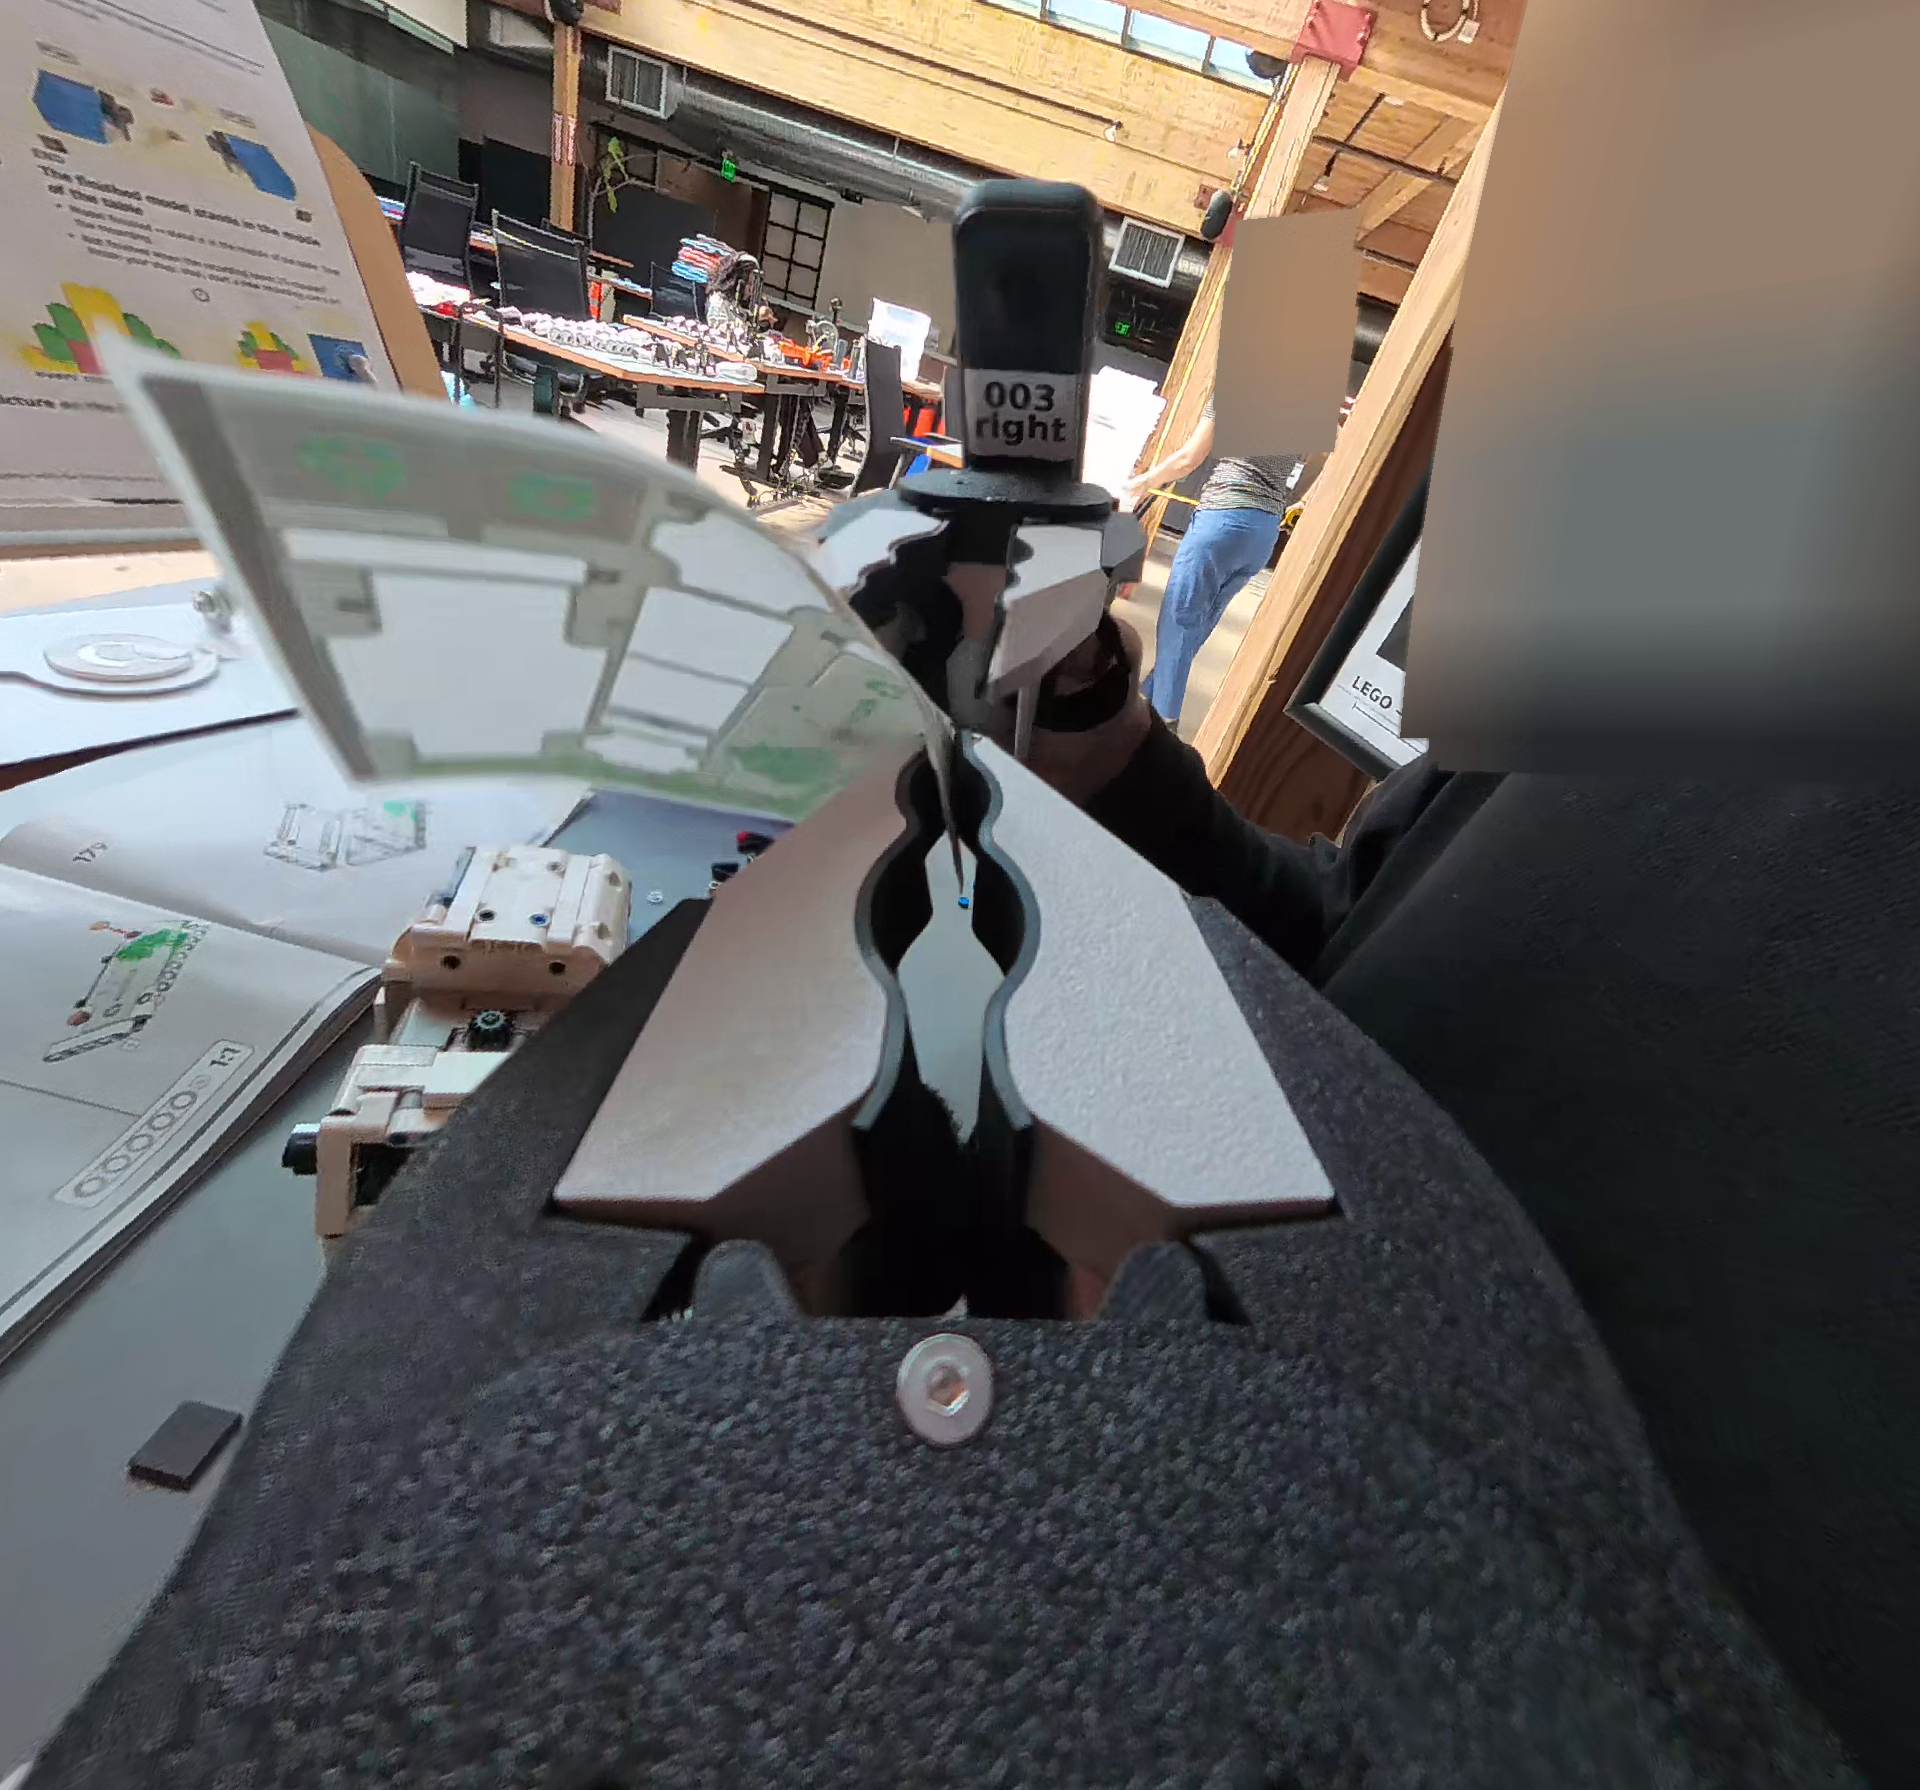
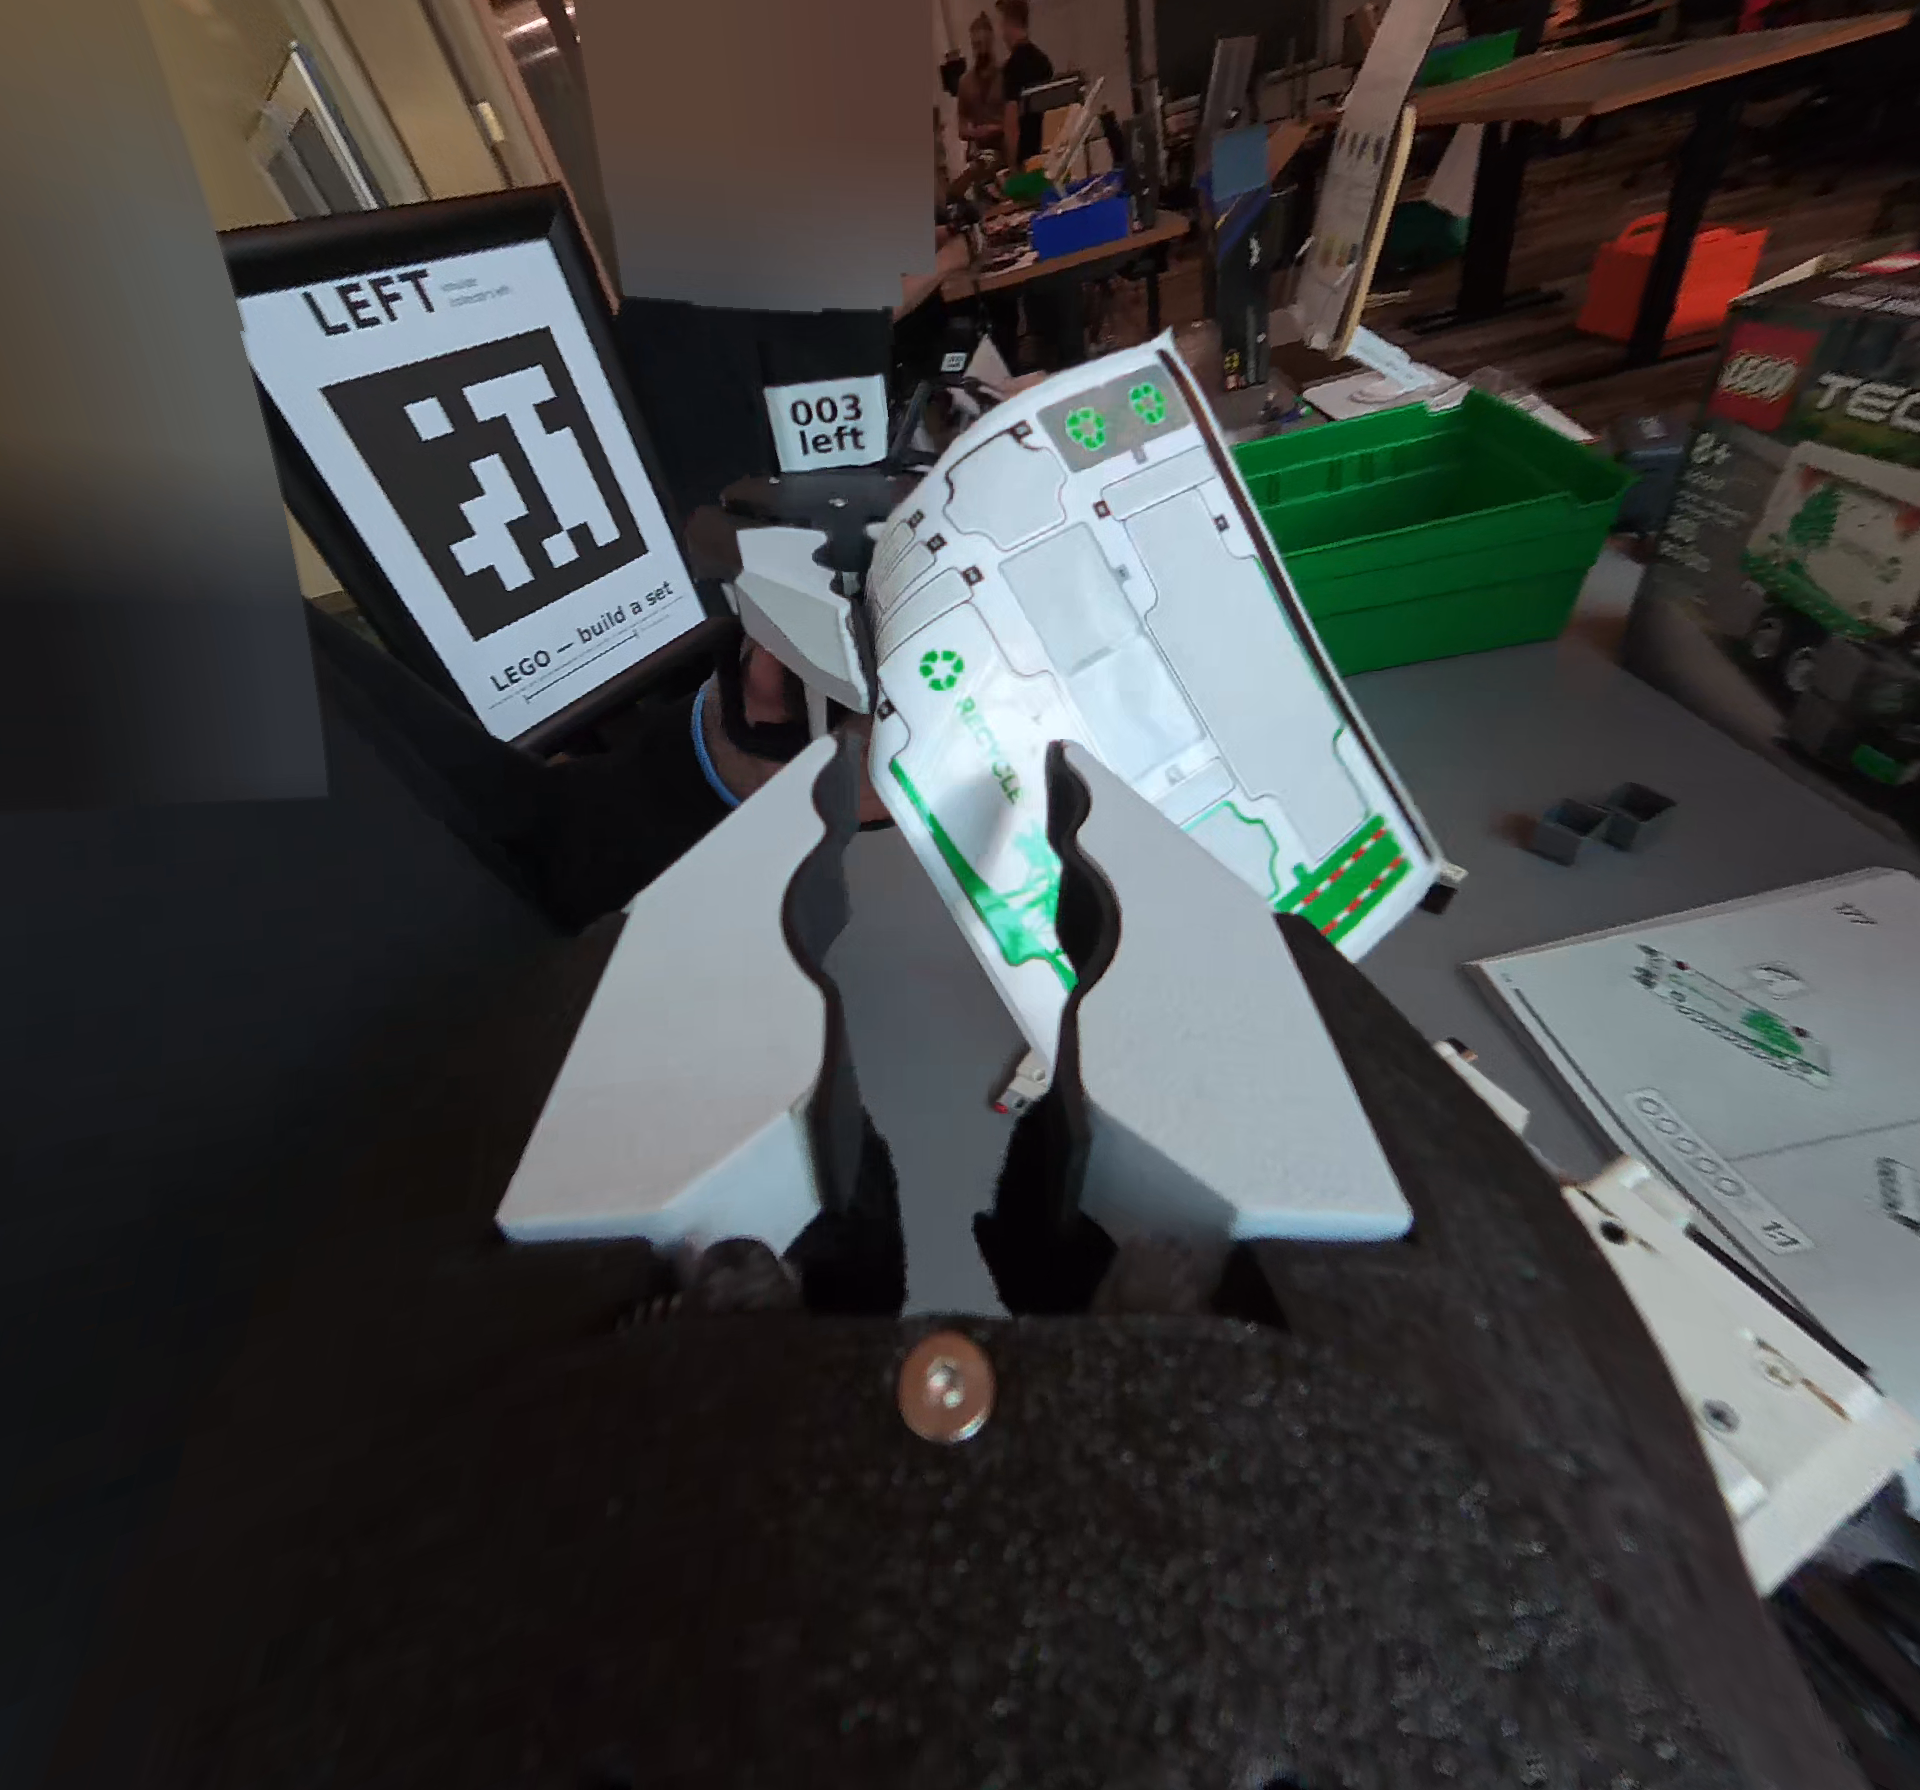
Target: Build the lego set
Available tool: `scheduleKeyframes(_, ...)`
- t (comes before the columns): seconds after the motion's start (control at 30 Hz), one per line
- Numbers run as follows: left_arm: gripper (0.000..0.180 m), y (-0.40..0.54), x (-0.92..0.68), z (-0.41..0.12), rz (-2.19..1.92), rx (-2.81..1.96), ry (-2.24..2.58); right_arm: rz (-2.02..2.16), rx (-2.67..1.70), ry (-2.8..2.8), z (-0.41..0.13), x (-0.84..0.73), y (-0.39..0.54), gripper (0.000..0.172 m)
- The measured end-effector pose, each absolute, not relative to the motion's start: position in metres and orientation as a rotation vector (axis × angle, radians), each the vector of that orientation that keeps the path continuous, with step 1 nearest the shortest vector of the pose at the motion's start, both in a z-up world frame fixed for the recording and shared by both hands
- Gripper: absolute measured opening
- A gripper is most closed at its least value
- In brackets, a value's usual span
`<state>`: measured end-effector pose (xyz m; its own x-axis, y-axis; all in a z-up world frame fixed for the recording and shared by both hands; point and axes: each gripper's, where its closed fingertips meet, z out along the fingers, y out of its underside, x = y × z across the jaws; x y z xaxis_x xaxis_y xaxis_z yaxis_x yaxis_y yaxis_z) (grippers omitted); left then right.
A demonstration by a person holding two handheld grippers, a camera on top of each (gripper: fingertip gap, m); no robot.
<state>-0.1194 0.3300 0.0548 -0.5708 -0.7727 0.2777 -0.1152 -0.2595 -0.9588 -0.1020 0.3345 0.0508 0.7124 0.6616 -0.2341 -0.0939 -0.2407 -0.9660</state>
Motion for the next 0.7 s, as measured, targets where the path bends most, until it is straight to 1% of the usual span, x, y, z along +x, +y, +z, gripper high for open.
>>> scheduleKeyframes(0.13,0.0,0.334,-0.116,0.049,-1.876,-1.131,1.516,0.636,-1.657,-0.476,0.063,-0.103,0.333,0.03)
scheduleKeyframes(0.23,0.0,0.328,-0.115,0.049,-1.878,-1.112,1.538,0.522,-1.716,-0.539,0.051,-0.111,0.339,0.031)
scheduleKeyframes(0.4,0.0,0.319,-0.115,0.051,-1.872,-1.074,1.569,0.678,-1.693,-0.562,0.049,-0.126,0.332,0.026)
scheduleKeyframes(0.47,0.0,0.318,-0.114,0.051,-1.863,-1.069,1.581,0.734,-1.676,-0.557,0.049,-0.128,0.33,0.021)
scheduleKeyframes(0.7,0.0,0.319,-0.111,0.052,-1.862,-1.076,1.575,0.875,-1.645,-0.536,0.047,-0.128,0.33,0.022)
